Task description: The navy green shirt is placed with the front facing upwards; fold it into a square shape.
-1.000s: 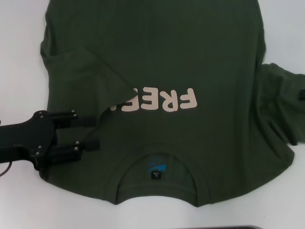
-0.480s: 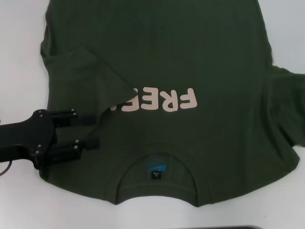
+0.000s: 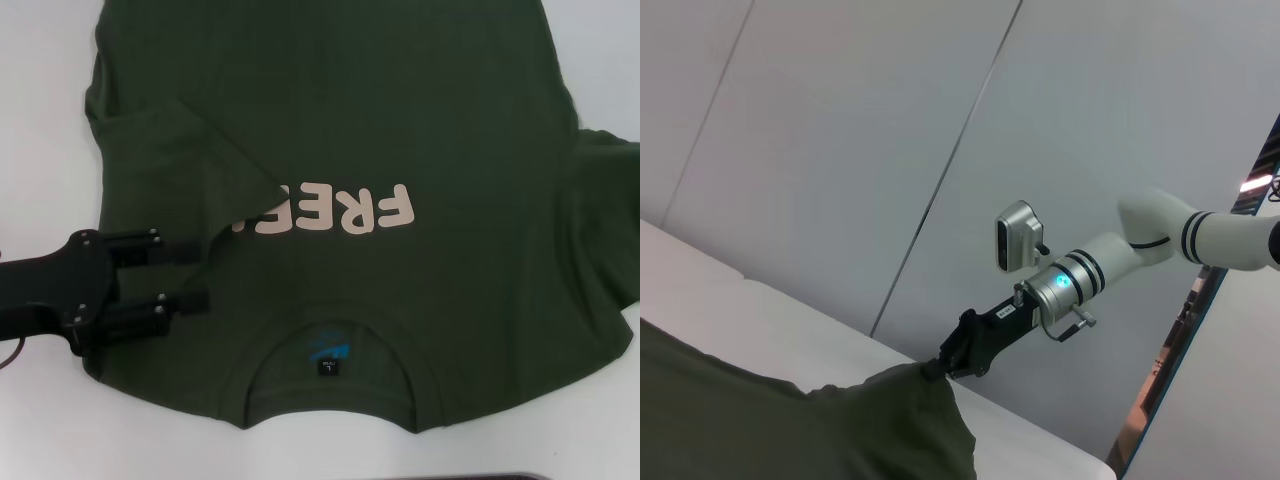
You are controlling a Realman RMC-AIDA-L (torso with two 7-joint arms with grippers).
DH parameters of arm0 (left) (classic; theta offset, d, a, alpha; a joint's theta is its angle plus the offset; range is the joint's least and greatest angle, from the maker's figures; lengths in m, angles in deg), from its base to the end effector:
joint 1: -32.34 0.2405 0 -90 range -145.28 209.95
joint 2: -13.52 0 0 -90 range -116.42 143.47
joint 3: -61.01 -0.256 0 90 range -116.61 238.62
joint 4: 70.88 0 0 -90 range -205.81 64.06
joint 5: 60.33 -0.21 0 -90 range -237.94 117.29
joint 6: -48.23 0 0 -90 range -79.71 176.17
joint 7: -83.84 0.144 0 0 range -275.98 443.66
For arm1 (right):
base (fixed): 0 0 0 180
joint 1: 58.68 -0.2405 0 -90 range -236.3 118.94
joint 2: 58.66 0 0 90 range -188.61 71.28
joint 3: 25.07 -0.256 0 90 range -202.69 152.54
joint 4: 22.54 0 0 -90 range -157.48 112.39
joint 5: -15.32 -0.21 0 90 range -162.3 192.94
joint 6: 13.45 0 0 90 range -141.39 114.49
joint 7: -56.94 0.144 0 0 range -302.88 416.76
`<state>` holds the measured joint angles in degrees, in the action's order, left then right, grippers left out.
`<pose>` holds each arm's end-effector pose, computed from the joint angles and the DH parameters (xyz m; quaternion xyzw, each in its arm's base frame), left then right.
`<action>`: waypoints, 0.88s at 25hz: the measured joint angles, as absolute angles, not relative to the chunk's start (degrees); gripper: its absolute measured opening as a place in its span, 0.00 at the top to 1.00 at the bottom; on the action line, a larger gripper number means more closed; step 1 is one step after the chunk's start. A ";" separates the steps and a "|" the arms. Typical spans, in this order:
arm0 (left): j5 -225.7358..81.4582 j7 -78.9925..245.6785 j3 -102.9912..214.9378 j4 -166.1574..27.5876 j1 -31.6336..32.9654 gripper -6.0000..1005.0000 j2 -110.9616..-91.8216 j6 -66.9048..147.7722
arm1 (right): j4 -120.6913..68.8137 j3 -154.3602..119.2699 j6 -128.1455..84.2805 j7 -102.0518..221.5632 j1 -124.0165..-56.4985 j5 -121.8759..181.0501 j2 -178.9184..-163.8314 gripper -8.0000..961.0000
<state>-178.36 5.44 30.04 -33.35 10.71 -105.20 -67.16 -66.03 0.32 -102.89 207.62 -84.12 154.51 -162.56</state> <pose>-0.2803 0.2402 0.0227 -0.9109 -0.2356 -0.3389 0.0001 0.3801 0.3065 0.1432 -0.6013 0.7587 0.1422 0.2063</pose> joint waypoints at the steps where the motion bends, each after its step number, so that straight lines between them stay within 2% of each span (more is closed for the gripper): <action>1: -178.36 5.44 30.04 -33.35 10.71 0.42 -105.20 -67.21 | -65.89 0.39 -103.57 207.46 -84.30 154.52 -162.70 0.98; 12: -178.36 5.76 30.59 -33.35 10.53 0.42 -105.20 -67.05 | -65.54 0.78 -109.50 206.52 -88.18 153.87 -166.36 0.98; 22: -178.21 5.84 30.91 -33.35 10.12 0.42 -105.20 -67.09 | -62.20 0.90 -109.05 205.88 -92.39 151.10 -167.02 0.98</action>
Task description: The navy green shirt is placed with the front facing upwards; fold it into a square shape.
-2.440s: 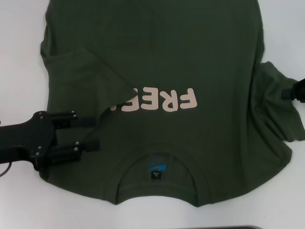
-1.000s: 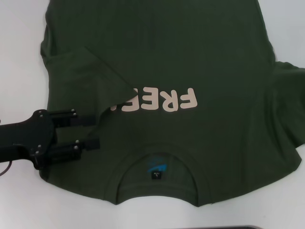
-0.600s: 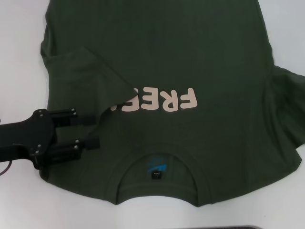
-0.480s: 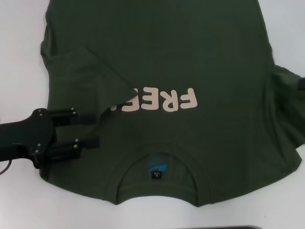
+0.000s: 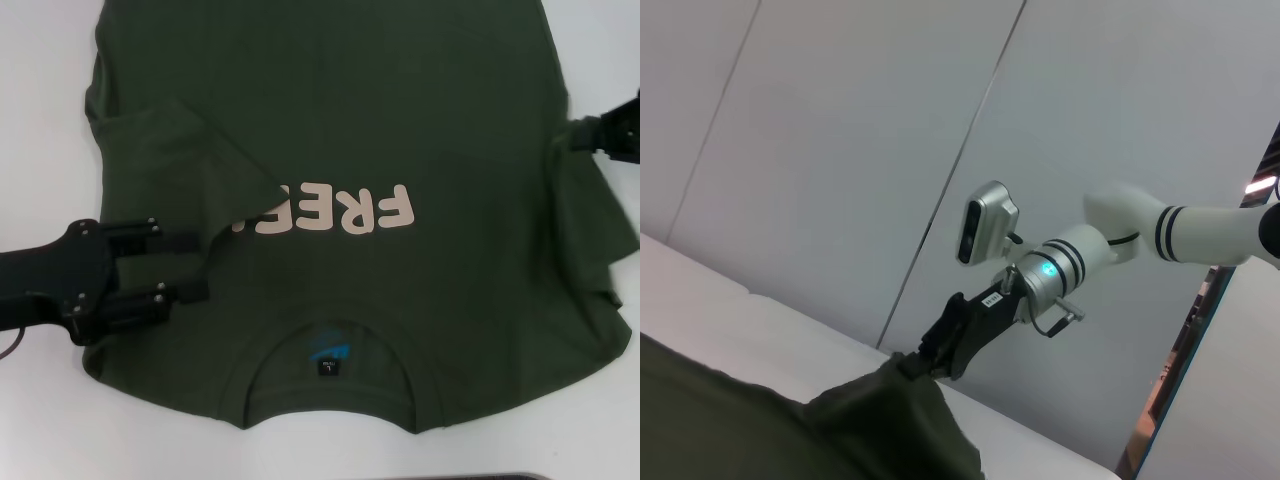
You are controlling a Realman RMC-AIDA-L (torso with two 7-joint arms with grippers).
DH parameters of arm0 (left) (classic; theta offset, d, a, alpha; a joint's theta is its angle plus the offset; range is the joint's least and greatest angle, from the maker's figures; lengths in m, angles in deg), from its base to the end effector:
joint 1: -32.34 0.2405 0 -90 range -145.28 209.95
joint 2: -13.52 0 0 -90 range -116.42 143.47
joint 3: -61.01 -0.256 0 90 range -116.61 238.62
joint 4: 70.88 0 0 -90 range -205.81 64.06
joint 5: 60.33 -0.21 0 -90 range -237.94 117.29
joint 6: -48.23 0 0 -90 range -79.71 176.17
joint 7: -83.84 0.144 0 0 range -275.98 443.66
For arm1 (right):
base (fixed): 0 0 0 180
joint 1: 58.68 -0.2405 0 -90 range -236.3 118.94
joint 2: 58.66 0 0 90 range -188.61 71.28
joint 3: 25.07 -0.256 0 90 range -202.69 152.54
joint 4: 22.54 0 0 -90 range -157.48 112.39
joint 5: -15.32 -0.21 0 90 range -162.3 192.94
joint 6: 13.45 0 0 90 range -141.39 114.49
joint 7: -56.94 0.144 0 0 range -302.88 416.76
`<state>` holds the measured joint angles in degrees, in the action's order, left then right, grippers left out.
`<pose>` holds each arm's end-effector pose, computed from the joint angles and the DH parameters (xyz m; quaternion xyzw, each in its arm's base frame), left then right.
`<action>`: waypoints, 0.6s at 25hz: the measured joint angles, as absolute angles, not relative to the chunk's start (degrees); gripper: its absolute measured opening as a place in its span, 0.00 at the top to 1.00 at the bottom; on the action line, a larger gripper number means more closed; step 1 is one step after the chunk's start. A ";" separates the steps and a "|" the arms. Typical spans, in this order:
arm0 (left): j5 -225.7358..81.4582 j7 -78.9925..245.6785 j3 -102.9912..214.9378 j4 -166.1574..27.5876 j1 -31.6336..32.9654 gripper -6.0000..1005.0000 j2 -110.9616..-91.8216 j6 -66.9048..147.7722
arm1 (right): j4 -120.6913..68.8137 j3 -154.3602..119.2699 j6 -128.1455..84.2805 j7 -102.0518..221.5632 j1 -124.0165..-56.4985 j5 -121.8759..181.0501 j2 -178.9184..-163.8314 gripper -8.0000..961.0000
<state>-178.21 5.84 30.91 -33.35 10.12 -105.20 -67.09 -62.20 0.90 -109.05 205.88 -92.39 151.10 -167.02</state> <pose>-0.2784 0.2441 0.0245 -0.9109 -0.2287 -0.3433 0.0070 0.3113 0.3399 0.0894 -0.6672 0.7210 0.1717 0.0748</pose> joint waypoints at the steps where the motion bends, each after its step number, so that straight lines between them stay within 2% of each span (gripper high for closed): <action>1: -178.07 5.84 30.94 -33.35 10.10 0.42 -105.20 -67.09 | -61.44 0.89 -108.78 205.57 -92.72 150.74 -167.04 0.98; 15: -175.77 5.56 30.95 -32.18 10.57 0.42 -105.23 -67.30 | -53.23 0.87 -100.39 204.66 -94.97 150.08 -168.03 0.98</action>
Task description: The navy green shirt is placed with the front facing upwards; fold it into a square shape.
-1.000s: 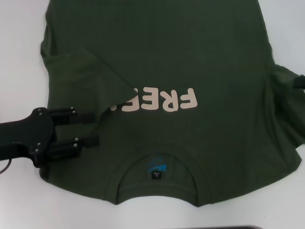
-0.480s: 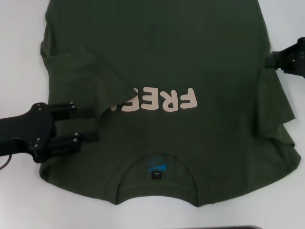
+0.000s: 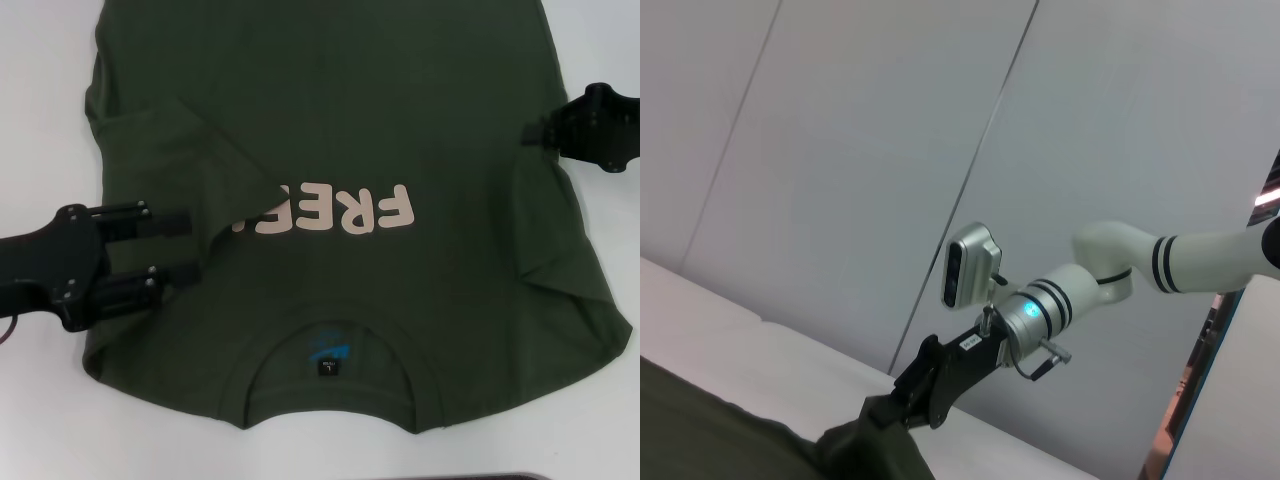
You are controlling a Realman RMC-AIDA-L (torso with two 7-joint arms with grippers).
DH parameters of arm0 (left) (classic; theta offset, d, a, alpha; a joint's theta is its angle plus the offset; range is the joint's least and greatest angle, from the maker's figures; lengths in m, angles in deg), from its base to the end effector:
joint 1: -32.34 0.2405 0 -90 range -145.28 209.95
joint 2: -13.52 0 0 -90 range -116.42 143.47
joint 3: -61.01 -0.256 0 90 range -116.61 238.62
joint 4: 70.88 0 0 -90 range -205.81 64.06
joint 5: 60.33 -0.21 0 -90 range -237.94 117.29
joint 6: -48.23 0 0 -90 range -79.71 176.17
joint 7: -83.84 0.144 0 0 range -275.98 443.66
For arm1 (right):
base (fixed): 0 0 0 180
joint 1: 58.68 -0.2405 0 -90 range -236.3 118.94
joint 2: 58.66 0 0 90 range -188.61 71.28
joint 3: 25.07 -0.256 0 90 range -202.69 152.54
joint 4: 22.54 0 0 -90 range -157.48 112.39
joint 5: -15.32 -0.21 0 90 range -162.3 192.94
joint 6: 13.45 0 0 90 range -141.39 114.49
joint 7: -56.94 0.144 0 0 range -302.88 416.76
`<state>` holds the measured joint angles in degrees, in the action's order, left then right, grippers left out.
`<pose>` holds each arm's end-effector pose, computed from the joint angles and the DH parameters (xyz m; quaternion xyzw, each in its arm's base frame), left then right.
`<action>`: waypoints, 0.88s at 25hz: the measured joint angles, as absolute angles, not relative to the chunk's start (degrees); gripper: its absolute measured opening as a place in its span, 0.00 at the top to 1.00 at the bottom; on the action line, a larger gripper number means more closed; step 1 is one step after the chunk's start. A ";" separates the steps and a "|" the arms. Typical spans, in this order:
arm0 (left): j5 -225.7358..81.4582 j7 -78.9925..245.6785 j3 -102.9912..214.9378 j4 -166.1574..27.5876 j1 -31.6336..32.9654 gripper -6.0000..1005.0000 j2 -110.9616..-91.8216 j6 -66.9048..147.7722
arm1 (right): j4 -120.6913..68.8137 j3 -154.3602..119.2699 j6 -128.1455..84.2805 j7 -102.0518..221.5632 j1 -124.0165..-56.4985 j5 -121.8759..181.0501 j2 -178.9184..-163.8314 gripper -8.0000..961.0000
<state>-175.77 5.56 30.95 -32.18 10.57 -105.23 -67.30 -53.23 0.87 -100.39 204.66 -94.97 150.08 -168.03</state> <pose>-0.2768 0.2463 0.0306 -0.9081 -0.2206 -0.3552 0.0223 0.3096 0.3543 0.0546 -0.6462 0.7354 0.1911 0.0715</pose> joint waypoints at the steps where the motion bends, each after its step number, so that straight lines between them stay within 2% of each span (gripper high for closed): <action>1: -175.59 5.56 30.95 -32.10 10.60 0.42 -105.22 -67.33 | -53.09 0.79 -100.02 204.71 -94.98 150.07 -168.14 0.98; 10: -175.41 5.53 30.94 -32.02 10.60 0.42 -105.20 -67.35 | -52.33 0.30 -96.80 205.57 -95.59 148.66 -168.43 0.82; 16: -175.36 5.70 31.40 -32.03 10.57 0.42 -105.20 -67.24 | -52.06 1.71 -96.27 204.54 -96.38 146.13 -168.54 0.58; 19: -175.36 5.70 32.07 -32.03 10.50 0.42 -105.20 -67.26 | -52.64 5.47 -98.47 205.26 -96.61 146.74 -167.03 0.48; 21: -175.36 5.68 32.36 -32.03 10.40 0.42 -105.20 -67.30 | -52.96 8.71 -100.39 206.94 -96.57 147.53 -165.21 0.41; 22: -175.36 5.67 32.40 -32.01 10.34 0.42 -105.20 -67.31 | -53.25 9.91 -101.25 207.78 -96.42 148.11 -164.44 0.41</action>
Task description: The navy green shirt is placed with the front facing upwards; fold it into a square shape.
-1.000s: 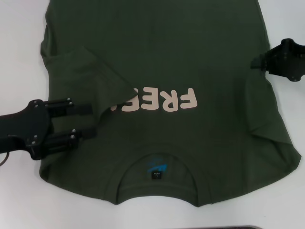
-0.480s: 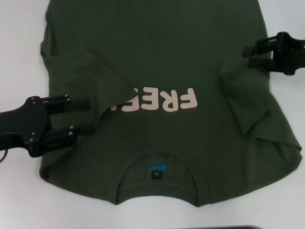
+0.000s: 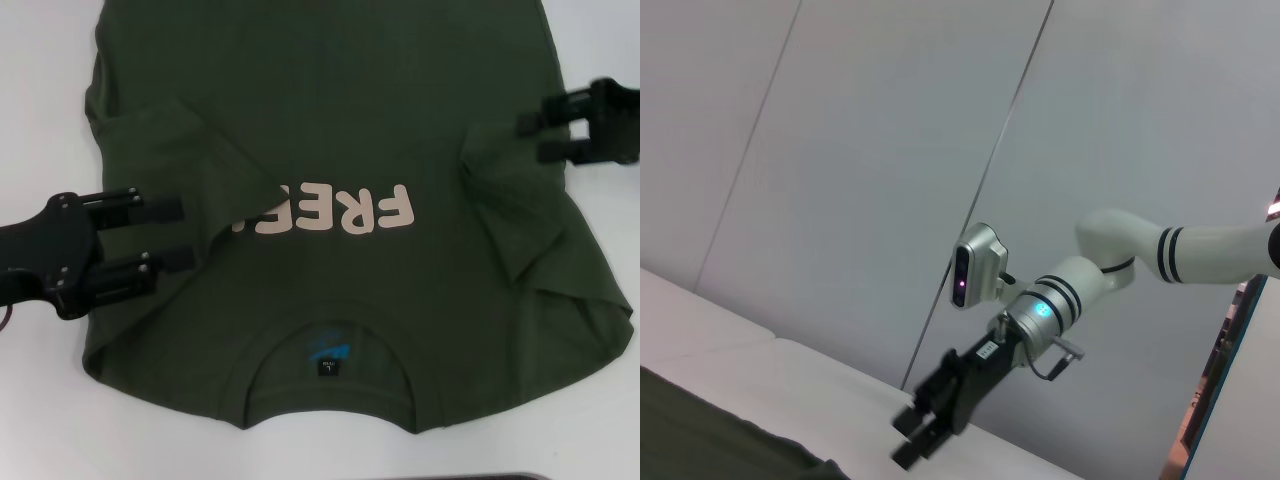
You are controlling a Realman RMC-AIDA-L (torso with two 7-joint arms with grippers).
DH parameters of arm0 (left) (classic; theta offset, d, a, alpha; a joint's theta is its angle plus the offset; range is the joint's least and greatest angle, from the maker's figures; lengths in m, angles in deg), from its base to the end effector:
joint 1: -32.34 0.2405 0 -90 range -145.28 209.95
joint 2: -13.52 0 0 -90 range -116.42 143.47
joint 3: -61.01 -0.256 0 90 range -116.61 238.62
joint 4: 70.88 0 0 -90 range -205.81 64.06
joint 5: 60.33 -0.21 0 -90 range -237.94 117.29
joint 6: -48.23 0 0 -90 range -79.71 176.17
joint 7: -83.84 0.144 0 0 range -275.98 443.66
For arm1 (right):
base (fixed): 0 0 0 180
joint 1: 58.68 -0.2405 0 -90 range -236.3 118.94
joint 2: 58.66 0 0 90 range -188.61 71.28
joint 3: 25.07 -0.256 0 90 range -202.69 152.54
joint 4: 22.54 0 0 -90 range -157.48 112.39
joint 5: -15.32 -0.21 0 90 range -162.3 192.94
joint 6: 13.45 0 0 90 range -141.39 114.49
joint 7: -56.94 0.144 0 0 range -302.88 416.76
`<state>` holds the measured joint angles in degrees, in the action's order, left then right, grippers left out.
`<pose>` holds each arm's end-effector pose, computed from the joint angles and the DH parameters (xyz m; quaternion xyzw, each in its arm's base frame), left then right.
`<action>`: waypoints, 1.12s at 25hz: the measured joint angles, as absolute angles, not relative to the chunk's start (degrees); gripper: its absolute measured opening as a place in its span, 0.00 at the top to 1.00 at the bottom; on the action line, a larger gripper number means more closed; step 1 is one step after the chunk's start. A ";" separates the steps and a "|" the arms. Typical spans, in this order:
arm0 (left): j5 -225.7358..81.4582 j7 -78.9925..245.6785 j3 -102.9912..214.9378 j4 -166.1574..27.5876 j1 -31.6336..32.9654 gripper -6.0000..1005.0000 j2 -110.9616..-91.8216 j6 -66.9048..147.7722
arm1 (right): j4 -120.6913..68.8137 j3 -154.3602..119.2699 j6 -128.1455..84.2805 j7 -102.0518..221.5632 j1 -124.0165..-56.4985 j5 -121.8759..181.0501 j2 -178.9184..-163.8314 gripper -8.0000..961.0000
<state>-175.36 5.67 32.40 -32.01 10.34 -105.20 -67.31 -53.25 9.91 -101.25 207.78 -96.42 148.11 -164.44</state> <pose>-0.2766 0.2491 0.0346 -0.9054 -0.2176 -0.3628 0.0352 0.3033 0.3630 0.0692 -0.6679 0.7282 0.1346 0.0749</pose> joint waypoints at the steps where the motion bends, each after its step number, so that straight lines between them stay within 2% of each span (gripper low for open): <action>1: -175.36 5.66 32.40 -31.99 10.28 0.42 -105.20 -67.31 | -53.82 10.68 -102.06 208.41 -96.15 148.91 -163.95 0.41; 3: -175.36 5.55 32.40 -31.99 10.13 0.42 -105.20 -67.27 | -55.58 11.15 -103.59 209.14 -95.49 150.28 -163.56 0.40; 6: -175.36 5.54 32.39 -31.97 10.03 0.42 -105.20 -67.06 | -57.17 11.22 -105.04 209.37 -94.69 151.24 -163.88 0.40; 24: -175.19 5.82 33.85 -31.85 9.83 0.42 -105.17 -66.96 | -56.77 14.93 -102.98 206.87 -95.72 150.19 -168.22 0.41; 28: -175.19 5.64 33.86 -31.84 9.84 0.42 -105.17 -67.16 | -56.75 13.40 -105.77 203.82 -94.94 142.24 -167.75 0.42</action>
<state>-175.19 5.64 33.86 -31.84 9.84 -105.17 -67.16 -56.75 13.40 -105.77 203.82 -94.94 142.24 -167.75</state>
